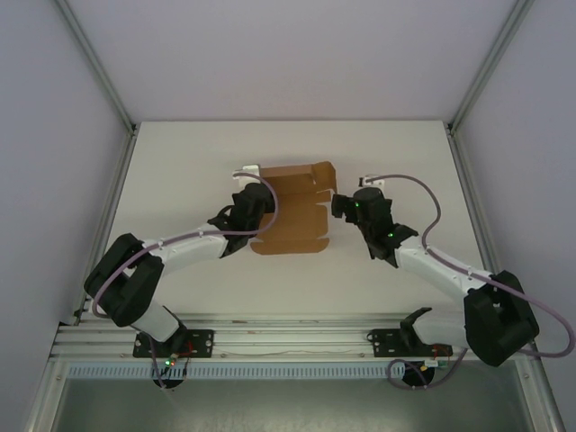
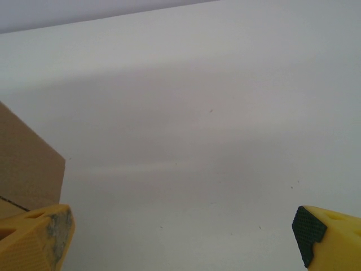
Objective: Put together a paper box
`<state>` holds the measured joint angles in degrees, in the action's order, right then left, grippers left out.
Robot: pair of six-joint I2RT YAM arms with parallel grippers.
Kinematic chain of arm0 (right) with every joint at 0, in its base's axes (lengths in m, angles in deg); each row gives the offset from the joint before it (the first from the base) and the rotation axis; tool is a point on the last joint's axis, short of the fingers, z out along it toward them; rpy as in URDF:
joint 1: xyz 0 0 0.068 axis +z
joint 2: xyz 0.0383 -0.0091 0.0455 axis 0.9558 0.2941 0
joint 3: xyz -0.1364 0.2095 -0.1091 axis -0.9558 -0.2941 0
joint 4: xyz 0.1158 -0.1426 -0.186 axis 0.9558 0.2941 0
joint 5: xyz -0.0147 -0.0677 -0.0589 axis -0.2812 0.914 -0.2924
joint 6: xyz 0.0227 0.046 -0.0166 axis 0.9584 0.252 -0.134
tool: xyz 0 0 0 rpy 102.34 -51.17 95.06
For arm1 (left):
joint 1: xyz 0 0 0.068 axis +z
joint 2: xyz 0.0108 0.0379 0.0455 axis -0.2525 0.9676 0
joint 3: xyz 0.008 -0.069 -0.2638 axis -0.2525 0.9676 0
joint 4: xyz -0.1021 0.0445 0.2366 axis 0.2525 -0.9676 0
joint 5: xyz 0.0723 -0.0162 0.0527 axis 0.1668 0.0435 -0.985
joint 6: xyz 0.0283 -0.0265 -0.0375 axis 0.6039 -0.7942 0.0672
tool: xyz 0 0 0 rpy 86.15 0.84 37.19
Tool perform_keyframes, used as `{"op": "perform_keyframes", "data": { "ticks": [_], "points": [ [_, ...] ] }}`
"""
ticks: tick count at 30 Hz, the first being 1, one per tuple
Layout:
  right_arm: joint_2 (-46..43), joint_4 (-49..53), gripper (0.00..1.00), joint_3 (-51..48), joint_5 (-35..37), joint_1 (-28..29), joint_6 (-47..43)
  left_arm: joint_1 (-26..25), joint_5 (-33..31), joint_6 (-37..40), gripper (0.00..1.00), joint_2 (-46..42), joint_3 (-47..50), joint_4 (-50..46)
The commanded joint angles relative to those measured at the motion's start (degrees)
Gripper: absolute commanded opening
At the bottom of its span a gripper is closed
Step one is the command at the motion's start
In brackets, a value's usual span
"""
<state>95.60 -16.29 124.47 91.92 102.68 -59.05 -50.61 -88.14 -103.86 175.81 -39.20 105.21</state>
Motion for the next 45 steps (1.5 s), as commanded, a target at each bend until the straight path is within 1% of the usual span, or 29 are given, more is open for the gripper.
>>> {"op": "perform_keyframes", "data": {
  "ticks": [1, 5, 10, 11, 16, 18, 20, 23, 26, 28, 30, 33, 36, 40, 44, 45],
  "points": [
    [0.78, -6.52, 1.00, -1.21, -0.90, -0.17, -3.71, -0.05, 1.20, -1.77, 0.00, -2.29, -1.35, -2.37],
    [0.15, -11.01, 1.00, -3.04, -3.03, -0.15, -6.64, -0.04, 0.60, -2.76, 0.00, -2.56, -1.74, -3.62],
    [-4.89, -8.66, 1.00, -5.09, -6.82, -0.15, -8.77, 0.05, -2.89, -3.31, 0.00, -1.83, -3.44, -7.22],
    [-7.58, -7.85, 1.00, -5.94, -6.75, -0.12, -9.01, 0.13, -2.88, -3.32, 0.00, -1.92, -3.29, -7.08],
    [-16.16, -1.91, 1.00, -10.30, -2.70, -0.23, -8.54, 0.98, -1.61, -4.12, 0.00, -3.17, -3.12, -7.73],
    [-18.22, -1.16, 1.00, -12.19, -3.63, -0.24, -8.10, 1.34, -0.51, -4.58, 0.00, -3.75, -3.03, -7.74],
    [-19.08, -3.58, 1.00, -14.28, -6.23, -0.17, -7.89, 1.72, 2.40, -5.06, 0.00, -4.36, -2.74, -7.14],
    [-18.41, -7.70, 1.00, -15.30, -9.44, -0.60, -9.31, 1.93, 6.44, -4.97, 0.00, -5.33, -2.59, -6.96],
    [-16.33, -7.14, 1.00, -12.76, -11.76, -1.58, -13.66, 1.98, 9.27, -2.45, 0.00, -6.08, -3.67, -8.63],
    [-15.05, -7.37, 1.00, -11.08, -12.05, -2.46, -15.14, 2.03, 10.30, -1.84, 0.00, -6.56, -3.96, -9.73],
    [-14.03, -8.37, 1.00, -10.18, -14.11, -3.78, -16.32, 2.06, 11.63, -1.65, 0.00, -7.12, -3.57, -9.98],
    [-12.59, -11.04, 1.00, -9.40, -20.28, -5.47, -17.64, 2.15, 14.54, -1.83, 0.00, -7.65, -2.97, -9.35],
    [-11.06, -12.27, 1.00, -8.27, -23.12, -5.54, -18.80, 2.15, 15.46, -1.38, 0.00, -7.42, -3.58, -10.22],
    [-10.18, -14.29, 1.00, -7.19, -21.95, -5.70, -19.63, 2.15, 14.72, -1.00, 0.00, -7.06, -3.73, -10.51],
    [-8.80, -15.24, 1.00, -5.59, -15.65, -5.63, -18.72, 2.16, 15.73, -0.08, 0.00, -6.62, -3.26, -9.63],
    [-8.47, -16.04, 1.00, -5.53, -15.12, -5.67, -19.04, 2.15, 16.08, 0.24, 0.00, -6.62, -3.00, -9.18]
  ]
}}
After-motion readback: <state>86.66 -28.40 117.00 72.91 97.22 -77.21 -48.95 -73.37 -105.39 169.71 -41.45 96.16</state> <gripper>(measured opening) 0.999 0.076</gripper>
